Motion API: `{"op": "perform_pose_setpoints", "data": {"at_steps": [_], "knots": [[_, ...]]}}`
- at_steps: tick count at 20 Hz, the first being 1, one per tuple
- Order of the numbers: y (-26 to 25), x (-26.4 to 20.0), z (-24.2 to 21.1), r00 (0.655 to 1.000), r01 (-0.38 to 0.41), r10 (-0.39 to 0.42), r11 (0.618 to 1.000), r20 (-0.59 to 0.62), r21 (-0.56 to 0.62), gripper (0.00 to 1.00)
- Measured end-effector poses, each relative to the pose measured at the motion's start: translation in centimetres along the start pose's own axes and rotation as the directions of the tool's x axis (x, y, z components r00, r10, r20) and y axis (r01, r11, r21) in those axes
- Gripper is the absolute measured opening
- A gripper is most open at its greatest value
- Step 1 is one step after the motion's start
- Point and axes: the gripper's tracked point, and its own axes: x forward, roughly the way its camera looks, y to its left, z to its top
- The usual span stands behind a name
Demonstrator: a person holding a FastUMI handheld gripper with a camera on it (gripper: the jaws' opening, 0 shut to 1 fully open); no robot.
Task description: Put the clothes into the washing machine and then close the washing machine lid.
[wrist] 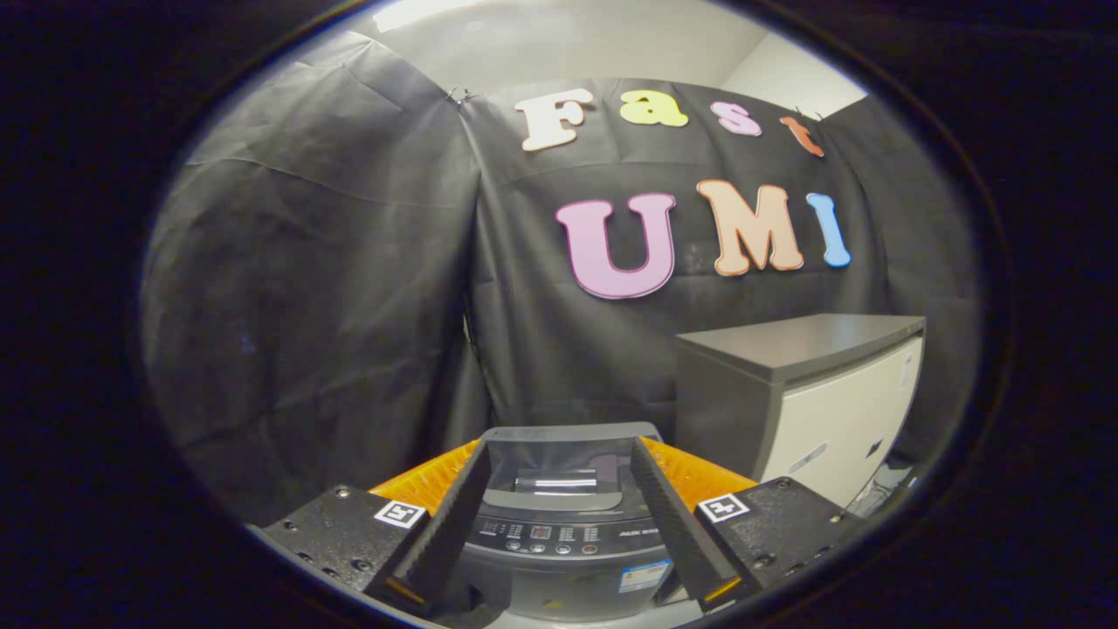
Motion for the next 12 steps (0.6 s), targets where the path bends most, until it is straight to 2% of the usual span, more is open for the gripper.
{"op": "perform_pose_setpoints", "data": {"at_steps": [6,9,12], "knots": [[-3.2,-4.3,0.6,1.0,-0.001,0.001,1.0,0.029,0.007,0.98],[-5.4,-6.4,0.9,0.999,0.027,-0.026,0.999,0.045,-0.019,0.98],[-6.0,-8.0,0.6,0.999,0.007,-0.007,1.0,0.035,0.0,0.98]]}}
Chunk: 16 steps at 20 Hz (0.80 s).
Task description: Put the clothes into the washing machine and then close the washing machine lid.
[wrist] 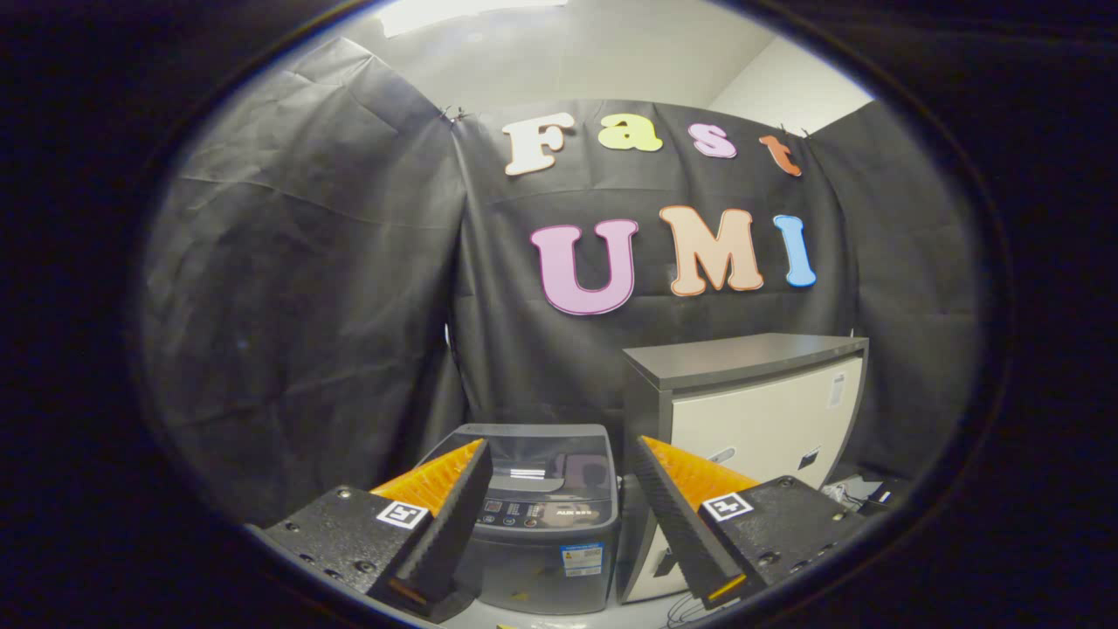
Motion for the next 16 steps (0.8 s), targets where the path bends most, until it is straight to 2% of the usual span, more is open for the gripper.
{"op": "perform_pose_setpoints", "data": {"at_steps": [7,9,11,16], "knots": [[-1.6,-2.0,-0.6,1.0,-0.001,0.002,0.994,0.009,-0.107,0.98],[-1.4,-2.4,0.1,0.999,-0.028,0.031,0.995,0.031,-0.091,0.98],[-2.2,-2.9,1.1,0.998,-0.014,0.017,0.998,0.054,-0.06,0.97],[-3.1,-4.0,2.2,0.998,-0.034,0.035,0.999,0.058,-0.015,0.97]]}}
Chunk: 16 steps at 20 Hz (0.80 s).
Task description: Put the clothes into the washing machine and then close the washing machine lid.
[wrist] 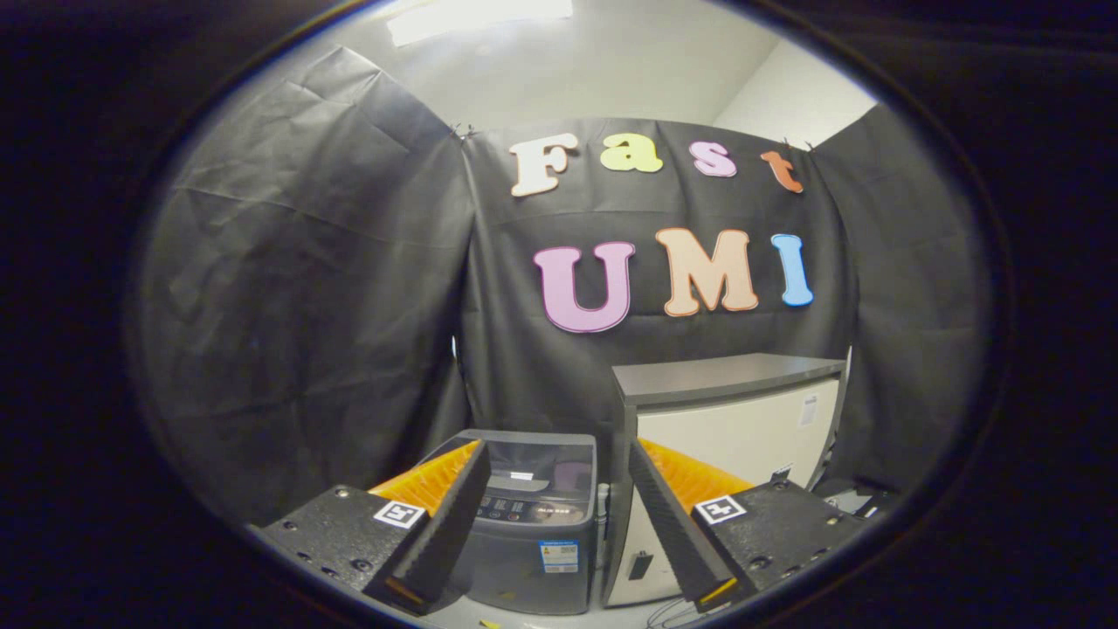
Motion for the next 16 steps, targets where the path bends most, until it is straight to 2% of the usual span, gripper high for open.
{"op": "perform_pose_setpoints", "data": {"at_steps": [2,5,8,12,16], "knots": [[-0.4,0.1,-0.1,1.0,-0.003,0.003,1.0,-0.01,0.012,0.97],[-1.5,-0.5,0.5,0.999,0.042,-0.041,0.999,0.012,-0.029,0.97],[-0.8,-0.3,0.4,1.0,0.021,-0.02,0.999,0.019,-0.035,0.97],[-1.4,-0.6,1.1,0.998,0.053,-0.049,0.993,0.046,-0.106,0.97],[-0.2,-0.5,1.1,0.998,0.035,-0.032,0.997,0.05,-0.074,0.97]]}}
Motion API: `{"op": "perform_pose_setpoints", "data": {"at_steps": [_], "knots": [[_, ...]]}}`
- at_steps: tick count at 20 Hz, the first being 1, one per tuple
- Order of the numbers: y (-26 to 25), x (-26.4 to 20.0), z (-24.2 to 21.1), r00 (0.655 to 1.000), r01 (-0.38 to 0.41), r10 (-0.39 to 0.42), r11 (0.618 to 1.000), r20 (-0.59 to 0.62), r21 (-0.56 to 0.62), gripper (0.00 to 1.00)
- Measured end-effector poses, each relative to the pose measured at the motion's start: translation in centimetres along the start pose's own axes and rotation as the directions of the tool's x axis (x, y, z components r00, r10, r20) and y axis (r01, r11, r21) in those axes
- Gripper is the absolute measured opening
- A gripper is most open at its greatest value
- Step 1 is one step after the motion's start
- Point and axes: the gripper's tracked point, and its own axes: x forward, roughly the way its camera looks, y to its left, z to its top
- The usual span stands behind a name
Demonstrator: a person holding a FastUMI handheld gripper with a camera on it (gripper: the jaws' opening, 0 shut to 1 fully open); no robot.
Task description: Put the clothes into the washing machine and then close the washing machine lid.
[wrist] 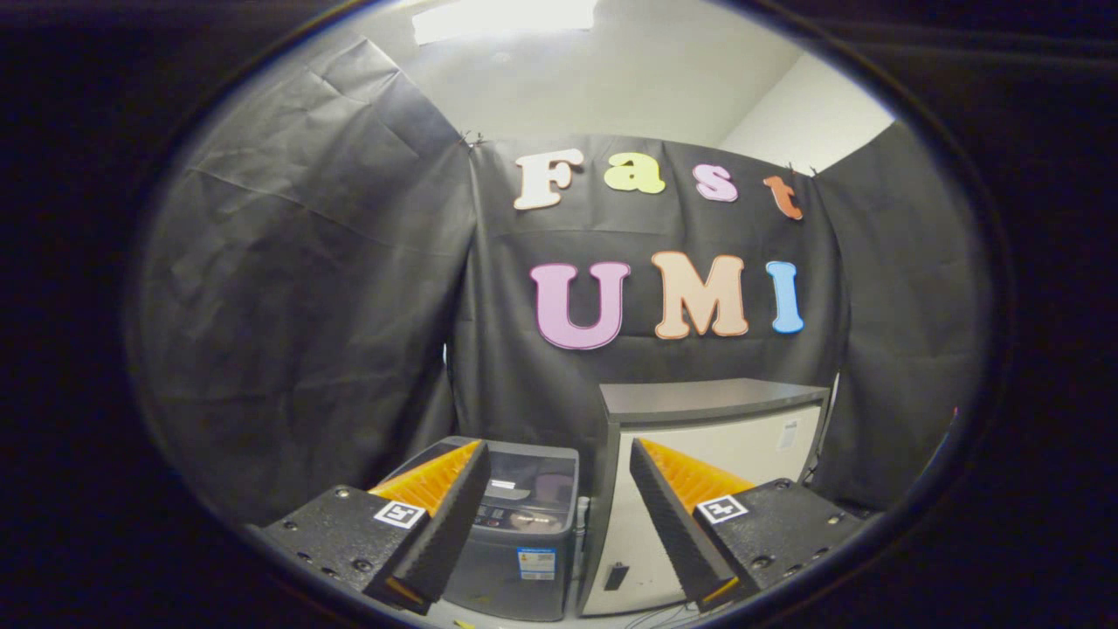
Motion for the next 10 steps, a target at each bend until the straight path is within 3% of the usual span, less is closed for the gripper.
{"op": "perform_pose_setpoints", "data": {"at_steps": [10], "knots": [[-2.0,0.0,0.5,0.999,0.048,-0.048,0.999,0.004,0.017,0.97]]}}
